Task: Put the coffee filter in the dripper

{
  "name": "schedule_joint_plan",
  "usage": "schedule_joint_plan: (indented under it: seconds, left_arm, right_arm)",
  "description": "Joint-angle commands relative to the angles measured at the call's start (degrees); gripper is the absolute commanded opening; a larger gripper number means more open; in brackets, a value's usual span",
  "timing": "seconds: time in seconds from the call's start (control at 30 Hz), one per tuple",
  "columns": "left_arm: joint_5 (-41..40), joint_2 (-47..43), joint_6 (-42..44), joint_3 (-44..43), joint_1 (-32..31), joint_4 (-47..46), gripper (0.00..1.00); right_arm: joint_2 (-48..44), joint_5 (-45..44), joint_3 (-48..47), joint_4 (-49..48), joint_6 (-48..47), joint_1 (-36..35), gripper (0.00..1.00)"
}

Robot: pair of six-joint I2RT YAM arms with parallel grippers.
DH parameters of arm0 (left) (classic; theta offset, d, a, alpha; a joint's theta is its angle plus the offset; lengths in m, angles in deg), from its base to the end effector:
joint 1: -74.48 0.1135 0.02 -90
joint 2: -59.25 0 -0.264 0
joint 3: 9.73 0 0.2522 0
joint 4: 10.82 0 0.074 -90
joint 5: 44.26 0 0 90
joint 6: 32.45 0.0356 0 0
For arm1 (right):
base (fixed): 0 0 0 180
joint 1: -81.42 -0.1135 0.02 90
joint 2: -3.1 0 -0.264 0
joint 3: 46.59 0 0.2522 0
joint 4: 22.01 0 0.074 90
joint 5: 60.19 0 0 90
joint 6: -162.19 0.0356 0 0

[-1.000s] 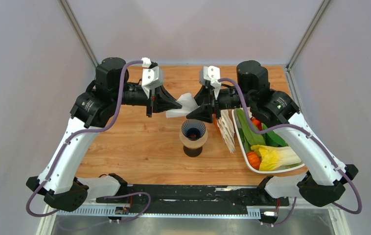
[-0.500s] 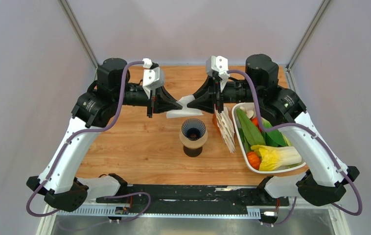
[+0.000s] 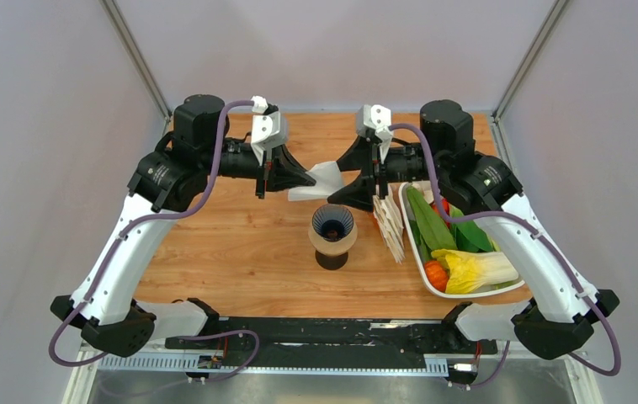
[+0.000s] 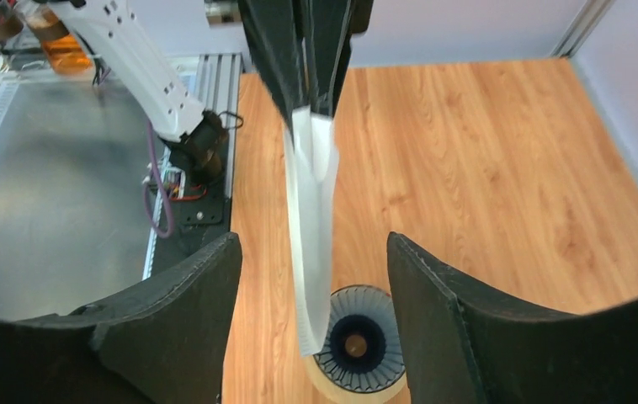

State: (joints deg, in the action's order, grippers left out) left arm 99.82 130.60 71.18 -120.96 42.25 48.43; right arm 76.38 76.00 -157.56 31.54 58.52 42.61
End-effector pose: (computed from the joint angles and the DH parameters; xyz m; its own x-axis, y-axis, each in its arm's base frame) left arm 0.1696 -0.1410 0.4939 -0.0466 0.1928 -0.9801 0.9983 0.0446 -0.0387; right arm 0.1698 0.1695 0.4936 0.0234 -0.1911 -0.9813 -0.9975 0.0609 -0.0357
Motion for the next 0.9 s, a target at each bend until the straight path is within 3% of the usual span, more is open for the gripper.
schedule_joint_plan:
  seconds: [0.0,0.1,0.13,0.23,0.3,0.37,0.4,0.43,0.5,0.57,0.7,0.87]
  left_arm:
    - [1.8,1.0,1.4,-4.0,-0.2,0.9,0.00]
    - [2.1,1.9,1.1,-5.4,-0.2,1.3,0.00]
    - [2.2,2.1,0.8,-5.5,-0.2,1.3,0.00]
    - [2.6,2.7,0.8,-6.2,-0.3,1.6,0.00]
    - [2.6,2.8,1.0,-6.4,-0.2,1.7,0.00]
    - [2.5,2.8,1.1,-6.3,-0.3,1.8,0.01]
    - [2.3,2.7,0.5,-6.2,-0.2,1.7,0.07]
    - [1.3,2.6,-0.1,-5.9,-0.1,1.2,0.26]
    - [0.8,1.6,-2.6,-4.3,0.8,-0.8,0.53]
    - [1.4,-0.6,-5.8,-0.3,1.7,-5.3,0.62]
    - [3.4,-6.2,-13.4,11.2,1.9,-17.9,0.64]
    - [4.4,-5.8,-16.1,14.3,1.7,-20.3,0.65]
  right_arm:
    - [-1.3,2.8,3.2,3.2,-3.8,0.0,0.65]
    - [-1.2,2.9,3.9,4.0,-5.0,0.0,0.57]
    - [-1.0,2.7,3.9,4.4,-5.5,0.0,0.49]
    - [-0.3,2.0,3.3,5.4,-7.1,0.0,0.12]
    - [-0.2,1.9,2.9,5.4,-7.3,0.0,0.00]
    - [-0.3,2.1,2.8,5.4,-7.4,0.0,0.00]
    - [-0.3,2.1,2.9,5.3,-7.3,0.0,0.00]
    - [-0.4,2.0,2.9,5.1,-7.1,0.0,0.00]
    - [-0.6,2.2,2.8,4.6,-6.4,0.3,0.00]
    - [-0.8,3.1,2.9,3.2,-4.6,0.8,0.00]
    - [-1.2,5.3,3.3,-0.6,-1.7,0.9,0.00]
    - [-1.0,7.0,2.8,-3.1,0.0,0.8,0.00]
